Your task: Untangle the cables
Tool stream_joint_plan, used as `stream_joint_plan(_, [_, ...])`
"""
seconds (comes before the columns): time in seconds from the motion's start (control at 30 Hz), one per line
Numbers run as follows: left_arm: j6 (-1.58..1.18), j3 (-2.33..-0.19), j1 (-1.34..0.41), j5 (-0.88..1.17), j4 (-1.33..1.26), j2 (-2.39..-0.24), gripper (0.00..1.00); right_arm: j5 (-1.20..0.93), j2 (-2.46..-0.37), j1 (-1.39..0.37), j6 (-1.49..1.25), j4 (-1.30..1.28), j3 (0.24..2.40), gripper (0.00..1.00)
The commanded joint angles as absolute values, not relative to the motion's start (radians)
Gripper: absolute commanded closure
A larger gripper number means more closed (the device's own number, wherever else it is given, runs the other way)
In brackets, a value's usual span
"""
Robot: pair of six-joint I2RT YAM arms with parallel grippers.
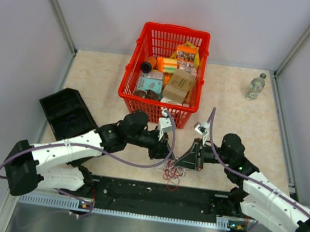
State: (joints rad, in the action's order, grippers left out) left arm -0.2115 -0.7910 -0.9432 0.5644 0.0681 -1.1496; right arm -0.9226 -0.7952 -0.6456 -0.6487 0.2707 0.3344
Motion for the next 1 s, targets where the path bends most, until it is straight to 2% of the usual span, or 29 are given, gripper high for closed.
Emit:
stream_joint_plan(0.0, [-0.187, -0.827, -0.943, 0.561, 0.041, -1.141, 0.88, -0.951, -0.792, -0.652, -0.652, 0.341, 0.344, 1.00])
stream_joint_plan(0.13, [-0.172, -0.827, -0.943, 0.539, 0.086, -1.126, 1.00, -0.918, -0.792, -0.652, -0.629, 0.309, 0.348, 1.00])
stream_joint_plan(0.23, [-0.176, -0.818, -0.943, 0.477, 0.104, -1.083, 1.00, -0.781, -0.790, -0.652, -0.537, 0.154, 0.382, 1.00])
stream_joint_plan(0.3, [-0.189, -0.810, -0.943, 0.445, 0.103, -1.059, 1.00, -0.660, -0.787, -0.652, -0.493, 0.037, 0.405, 0.89])
stream_joint_plan(0.37, [-0.218, -0.807, -0.943, 0.423, 0.091, -1.040, 1.00, -0.632, -0.796, -0.653, -0.485, 0.031, 0.410, 0.74])
stream_joint_plan(0.4, [-0.233, -0.805, -0.943, 0.423, 0.078, -1.037, 1.00, -0.629, -0.798, -0.657, -0.498, 0.052, 0.405, 0.74])
stream_joint_plan(0.43, [-0.251, -0.805, -0.945, 0.422, 0.068, -1.034, 1.00, -0.615, -0.801, -0.666, -0.514, 0.069, 0.400, 0.75])
stream_joint_plan(0.47, [-0.268, -0.805, -0.946, 0.413, 0.058, -1.029, 1.00, -0.588, -0.804, -0.676, -0.525, 0.083, 0.396, 0.82])
stream_joint_plan(0.5, [-0.282, -0.810, -0.950, 0.372, 0.060, -1.020, 1.00, -0.550, -0.804, -0.687, -0.535, 0.077, 0.397, 0.96])
stream_joint_plan(0.53, [-0.299, -0.808, -0.953, 0.315, 0.069, -1.008, 1.00, -0.487, -0.804, -0.689, -0.551, 0.065, 0.393, 1.00])
stream_joint_plan(0.7, [-0.382, -0.831, -0.965, -0.071, 0.129, -0.855, 1.00, -0.167, -0.805, -0.689, -0.638, -0.049, 0.370, 1.00])
stream_joint_plan(0.77, [-0.393, -0.856, -0.968, -0.135, 0.141, -0.798, 1.00, -0.081, -0.805, -0.687, -0.689, -0.083, 0.351, 1.00])
stream_joint_plan(0.83, [-0.408, -0.899, -0.968, -0.163, 0.156, -0.766, 1.00, -0.211, -0.808, -0.689, -0.626, 0.033, 0.328, 0.67])
stream_joint_plan(0.87, [-0.413, -0.920, -0.968, -0.153, 0.156, -0.759, 1.00, -0.348, -0.811, -0.692, -0.583, 0.116, 0.316, 0.48])
stream_joint_plan(0.97, [-0.431, -0.998, -0.968, -0.127, 0.176, -0.779, 1.00, -0.449, -0.798, -0.728, -0.497, 0.195, 0.302, 0.29])
